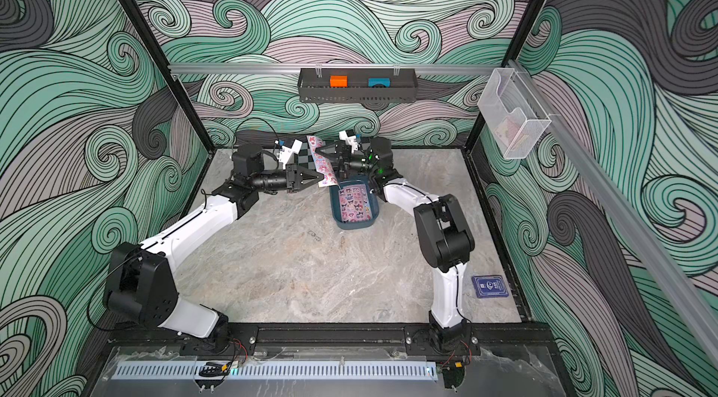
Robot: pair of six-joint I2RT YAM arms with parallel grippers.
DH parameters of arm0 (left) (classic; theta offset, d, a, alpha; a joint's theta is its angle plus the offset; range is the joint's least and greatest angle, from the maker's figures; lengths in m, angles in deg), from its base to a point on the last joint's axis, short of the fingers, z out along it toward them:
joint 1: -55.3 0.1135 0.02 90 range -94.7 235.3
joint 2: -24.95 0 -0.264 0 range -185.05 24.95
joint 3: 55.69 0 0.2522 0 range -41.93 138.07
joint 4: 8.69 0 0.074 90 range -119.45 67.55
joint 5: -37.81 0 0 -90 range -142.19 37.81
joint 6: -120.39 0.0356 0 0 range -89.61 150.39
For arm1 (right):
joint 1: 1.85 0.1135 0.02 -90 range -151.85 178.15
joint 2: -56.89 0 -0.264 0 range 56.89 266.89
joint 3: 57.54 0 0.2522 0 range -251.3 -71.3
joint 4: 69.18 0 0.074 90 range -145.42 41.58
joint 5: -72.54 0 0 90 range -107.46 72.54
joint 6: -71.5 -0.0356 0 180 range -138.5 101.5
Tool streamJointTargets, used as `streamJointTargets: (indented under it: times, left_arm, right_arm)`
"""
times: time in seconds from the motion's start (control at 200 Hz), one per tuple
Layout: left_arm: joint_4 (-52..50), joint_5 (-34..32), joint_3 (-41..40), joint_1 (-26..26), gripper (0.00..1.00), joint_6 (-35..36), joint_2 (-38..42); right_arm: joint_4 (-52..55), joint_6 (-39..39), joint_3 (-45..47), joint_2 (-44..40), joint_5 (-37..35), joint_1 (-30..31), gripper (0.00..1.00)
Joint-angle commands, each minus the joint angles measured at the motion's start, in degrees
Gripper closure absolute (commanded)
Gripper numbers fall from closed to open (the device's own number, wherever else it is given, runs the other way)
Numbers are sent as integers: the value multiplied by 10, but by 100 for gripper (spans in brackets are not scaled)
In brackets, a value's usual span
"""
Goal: Take the stickers out of the storage box
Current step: Place the sticker at the center of the board.
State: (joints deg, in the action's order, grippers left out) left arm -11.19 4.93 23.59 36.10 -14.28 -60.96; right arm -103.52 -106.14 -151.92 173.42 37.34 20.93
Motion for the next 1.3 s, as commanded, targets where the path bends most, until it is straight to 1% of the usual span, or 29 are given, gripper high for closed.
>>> streamJointTargets:
  times: [0.0, 0.08, 0.225, 0.405, 0.49, 0.605, 0.69, 0.811, 0.886, 1.026, 1.116, 1.241, 1.291]
  left_arm:
    - [5, 11, 20, 0, 100, 0, 22]
    - [-16, 4, 20, 1, 100, 17, 22]
    - [-53, -7, 13, 11, 100, 40, 9]
    - [-47, -12, -13, 43, 100, 29, -4]
    - [-40, -13, -24, 59, 100, 21, -2]
    - [-46, -11, -28, 65, 100, 26, -4]
    - [-56, -4, -25, 65, 100, 35, -11]
    - [-67, -1, -22, 69, 100, 44, -14]
    - [-72, 0, -22, 72, 100, 48, -12]
    - [-97, -9, -26, 82, 100, 61, -5]
    - [-113, -20, -34, 95, 100, 66, 3]
    - [-131, -23, -40, 111, 100, 76, 10]
    - [-131, -24, -43, 114, 100, 78, 13]
  right_arm:
    - [-122, -83, -8, 5, 9, -2, 1]
    - [-108, -72, -8, -4, 10, -3, 1]
    - [-122, -82, -6, -19, 11, -8, 3]
    - [-124, -81, 13, -41, 14, -25, 8]
    - [-92, -55, 23, -53, 15, -33, 10]
    - [-42, -14, 23, -66, 20, -34, 12]
    - [-36, -9, 17, -63, 24, -30, 19]
    - [-25, -2, 1, -49, 35, -19, 24]
    - [4, 20, -10, -45, 37, -11, 25]
    - [90, 84, -22, -46, 29, -3, 42]
    - [146, 127, -26, -49, 24, -3, 47]
    - [228, 186, -40, -46, 21, 2, 67]
    - [267, 211, -51, -43, 18, 8, 72]
